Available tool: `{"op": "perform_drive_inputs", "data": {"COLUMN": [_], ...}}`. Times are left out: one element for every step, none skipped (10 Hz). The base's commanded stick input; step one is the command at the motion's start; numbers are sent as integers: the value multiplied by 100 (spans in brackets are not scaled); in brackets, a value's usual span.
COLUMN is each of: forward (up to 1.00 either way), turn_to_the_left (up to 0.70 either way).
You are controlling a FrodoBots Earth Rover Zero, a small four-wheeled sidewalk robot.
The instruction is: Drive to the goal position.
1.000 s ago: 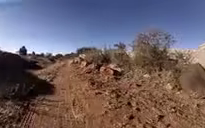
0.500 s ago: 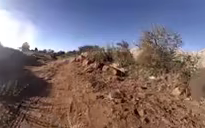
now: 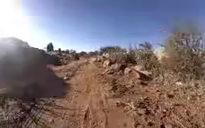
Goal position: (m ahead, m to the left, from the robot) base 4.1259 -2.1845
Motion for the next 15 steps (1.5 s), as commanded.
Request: {"op": "perform_drive_inputs", "data": {"forward": [50,50,50,50,50,50,50,50,50,50,50,50,50,50,50], "turn_to_the_left": [0,0,0,0,0,0,0,0,0,0,0,0,0,0,0]}}
